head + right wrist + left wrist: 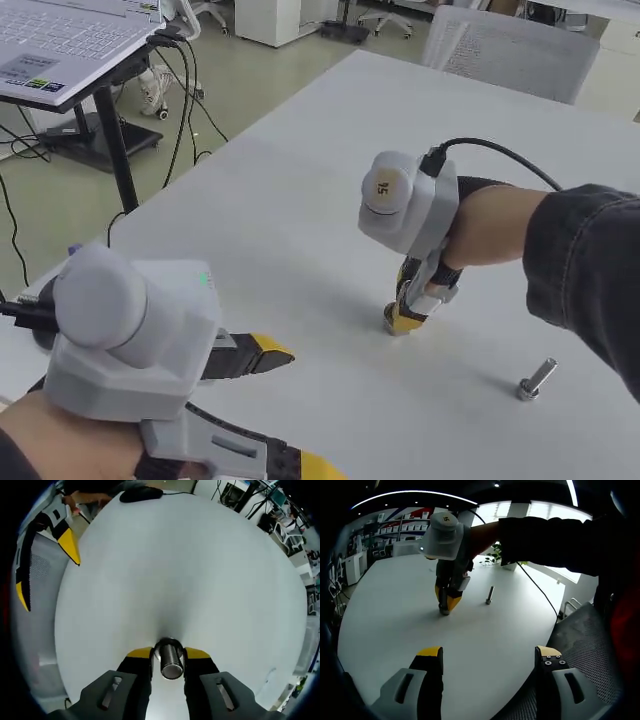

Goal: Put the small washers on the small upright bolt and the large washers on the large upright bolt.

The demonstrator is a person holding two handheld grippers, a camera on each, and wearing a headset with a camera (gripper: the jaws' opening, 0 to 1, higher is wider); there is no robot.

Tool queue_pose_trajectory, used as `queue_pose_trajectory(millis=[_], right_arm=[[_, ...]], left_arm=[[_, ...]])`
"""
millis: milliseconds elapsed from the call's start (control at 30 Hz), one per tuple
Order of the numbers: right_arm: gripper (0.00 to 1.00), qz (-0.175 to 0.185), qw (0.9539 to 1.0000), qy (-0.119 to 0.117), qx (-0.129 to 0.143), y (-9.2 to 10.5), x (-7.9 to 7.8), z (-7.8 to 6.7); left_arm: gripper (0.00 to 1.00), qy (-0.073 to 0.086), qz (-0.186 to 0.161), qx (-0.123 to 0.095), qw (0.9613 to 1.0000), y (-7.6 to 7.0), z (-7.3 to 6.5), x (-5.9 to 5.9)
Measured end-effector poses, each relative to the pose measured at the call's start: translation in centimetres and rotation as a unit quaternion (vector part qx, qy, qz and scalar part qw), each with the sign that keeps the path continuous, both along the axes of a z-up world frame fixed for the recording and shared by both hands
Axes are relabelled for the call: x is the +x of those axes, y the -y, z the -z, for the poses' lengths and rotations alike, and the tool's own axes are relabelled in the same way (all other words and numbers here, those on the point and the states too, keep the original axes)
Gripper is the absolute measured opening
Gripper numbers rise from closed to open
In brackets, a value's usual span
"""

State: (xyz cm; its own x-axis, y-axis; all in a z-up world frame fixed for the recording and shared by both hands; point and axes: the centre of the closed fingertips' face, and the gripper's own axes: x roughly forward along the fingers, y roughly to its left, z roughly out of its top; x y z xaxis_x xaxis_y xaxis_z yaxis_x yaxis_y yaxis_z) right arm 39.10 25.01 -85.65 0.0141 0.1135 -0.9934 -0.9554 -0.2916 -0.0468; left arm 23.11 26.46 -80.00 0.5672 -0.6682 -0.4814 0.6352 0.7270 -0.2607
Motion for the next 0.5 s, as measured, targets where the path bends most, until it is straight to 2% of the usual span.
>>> queue_pose_trajectory(millis=[233, 500], right_arm=[[0.26, -0.002, 1.0000, 0.005, -0.006, 0.31, 0.11, 0.44], [0.27, 0.001, 1.0000, 0.003, 0.000, 0.37, 0.16, 0.42]], left_arm=[[0.74, -0.001, 0.001, 0.001, 1.0000, 0.04, 0.14, -0.02], [0.74, -0.002, 0.003, 0.001, 1.0000, 0.09, 0.17, 0.00]])
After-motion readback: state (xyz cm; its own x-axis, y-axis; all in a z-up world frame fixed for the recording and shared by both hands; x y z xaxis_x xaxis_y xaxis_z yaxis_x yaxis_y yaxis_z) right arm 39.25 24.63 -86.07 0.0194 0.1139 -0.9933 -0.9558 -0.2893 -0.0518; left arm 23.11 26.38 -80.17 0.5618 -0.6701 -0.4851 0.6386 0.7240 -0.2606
